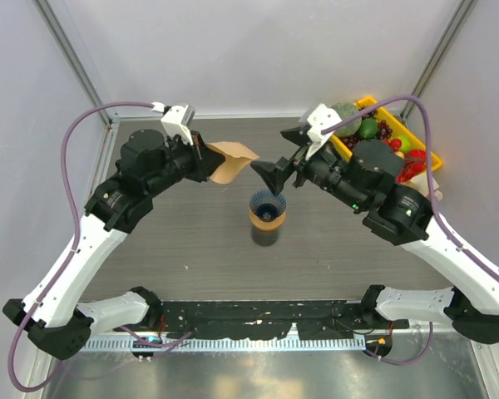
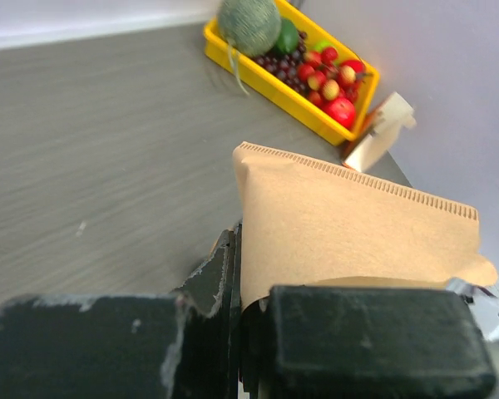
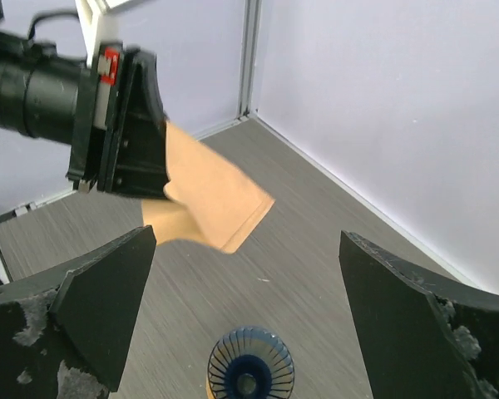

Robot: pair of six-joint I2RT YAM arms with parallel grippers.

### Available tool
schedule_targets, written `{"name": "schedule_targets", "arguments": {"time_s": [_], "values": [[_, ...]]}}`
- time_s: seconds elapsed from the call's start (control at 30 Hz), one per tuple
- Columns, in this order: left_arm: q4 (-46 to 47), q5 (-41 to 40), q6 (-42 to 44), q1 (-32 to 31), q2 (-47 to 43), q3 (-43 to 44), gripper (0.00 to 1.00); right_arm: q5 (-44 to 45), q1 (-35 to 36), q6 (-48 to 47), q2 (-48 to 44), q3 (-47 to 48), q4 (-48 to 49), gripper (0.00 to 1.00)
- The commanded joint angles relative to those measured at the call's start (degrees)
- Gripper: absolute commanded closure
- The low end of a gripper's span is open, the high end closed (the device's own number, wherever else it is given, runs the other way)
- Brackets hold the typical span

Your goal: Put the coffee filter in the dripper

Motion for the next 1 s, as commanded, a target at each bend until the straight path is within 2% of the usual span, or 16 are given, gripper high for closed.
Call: {"name": "schedule_targets", "arguments": {"time_s": [0.0, 0.1, 0.27, 0.5, 0.8, 0.83, 0.97], "values": [[-1.3, -8.0, 3.3, -0.5, 1.3, 3.6, 1.0, 5.9, 3.3, -2.8, 3.1, 0.5, 3.4, 0.0], [-1.1, -8.2, 3.2, -1.0, 1.9, 4.2, 1.0, 7.9, 5.3, -6.6, 4.4, 0.2, 4.9, 0.04], [-0.7, -9.0, 2.5, -1.1, 2.7, 4.3, 1.0, 9.8, 6.6, -9.0, 6.1, 0.9, 7.2, 0.04], [0.2, -9.7, 1.8, -2.1, 3.3, 5.3, 1.0, 19.9, 6.9, -9.6, 9.6, 0.2, 10.6, 0.02], [0.9, -10.5, 3.0, -3.4, 2.8, 5.7, 1.0, 18.6, 6.8, -5.5, 11.9, 1.1, 9.8, 0.0], [0.9, -10.0, 2.9, -3.3, 2.8, 5.6, 1.0, 18.6, 6.6, -5.1, 12.2, 0.9, 9.8, 0.05], [1.3, -8.7, 3.1, -3.4, 2.2, 5.4, 1.0, 18.6, 5.9, -3.7, 12.3, 0.2, 9.7, 0.09]]}}
